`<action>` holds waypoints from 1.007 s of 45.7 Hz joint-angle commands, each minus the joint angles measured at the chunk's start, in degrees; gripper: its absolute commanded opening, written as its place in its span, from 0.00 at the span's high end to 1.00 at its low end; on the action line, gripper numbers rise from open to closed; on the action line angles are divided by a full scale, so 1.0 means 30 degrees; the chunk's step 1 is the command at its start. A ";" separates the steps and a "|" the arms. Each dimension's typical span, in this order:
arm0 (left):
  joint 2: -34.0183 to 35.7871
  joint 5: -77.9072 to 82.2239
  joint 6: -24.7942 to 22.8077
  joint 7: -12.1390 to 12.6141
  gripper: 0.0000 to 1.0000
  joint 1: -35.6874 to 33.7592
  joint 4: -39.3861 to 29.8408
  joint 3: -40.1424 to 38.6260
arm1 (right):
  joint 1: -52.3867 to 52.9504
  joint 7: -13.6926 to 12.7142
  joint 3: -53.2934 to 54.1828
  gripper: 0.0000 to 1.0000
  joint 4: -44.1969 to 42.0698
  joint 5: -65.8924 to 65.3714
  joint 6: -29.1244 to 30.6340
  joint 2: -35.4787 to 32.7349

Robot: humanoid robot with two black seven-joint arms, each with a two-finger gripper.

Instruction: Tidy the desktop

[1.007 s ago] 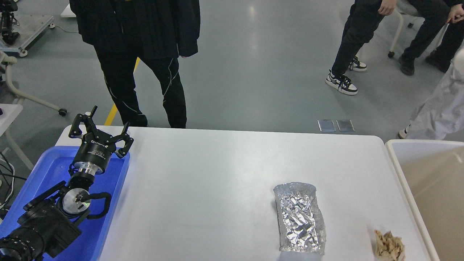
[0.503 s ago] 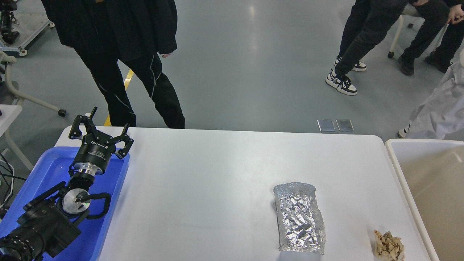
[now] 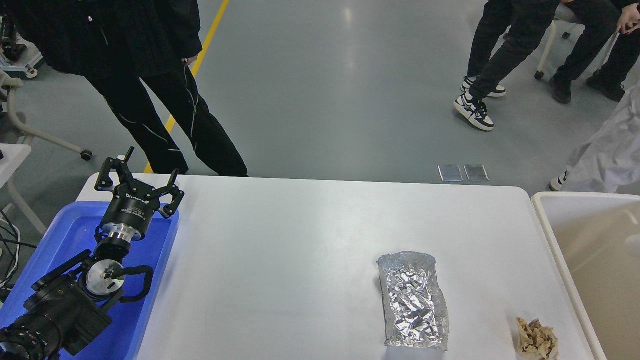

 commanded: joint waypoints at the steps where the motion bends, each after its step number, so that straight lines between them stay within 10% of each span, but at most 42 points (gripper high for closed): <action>1: 0.0017 -0.0001 -0.0003 -0.0001 0.00 0.0009 0.0000 0.0000 | -0.0795 -0.0096 0.0047 1.00 -0.0007 0.0065 -0.0312 0.0863; 11: -0.0012 -0.0001 -0.0003 -0.0001 0.00 0.0009 0.0000 0.0000 | -0.0942 -0.0067 0.0076 0.96 -0.0007 0.0036 -0.0516 0.1098; 17: -0.0012 -0.0001 -0.0003 -0.0001 0.00 0.0009 0.0000 0.0000 | -0.0942 -0.0038 0.0076 0.25 0.0023 0.0065 -0.1336 0.1039; 21: -0.0012 -0.0001 -0.0003 -0.0001 0.00 0.0009 0.0000 0.0000 | -0.0913 -0.0038 0.0076 0.05 0.0081 0.0036 -0.1571 0.1039; 46: 0.0017 -0.0001 -0.0003 -0.0001 0.00 0.0009 0.0000 0.0000 | 0.1691 0.0108 0.2179 0.01 0.0607 0.0065 -0.1367 -0.0658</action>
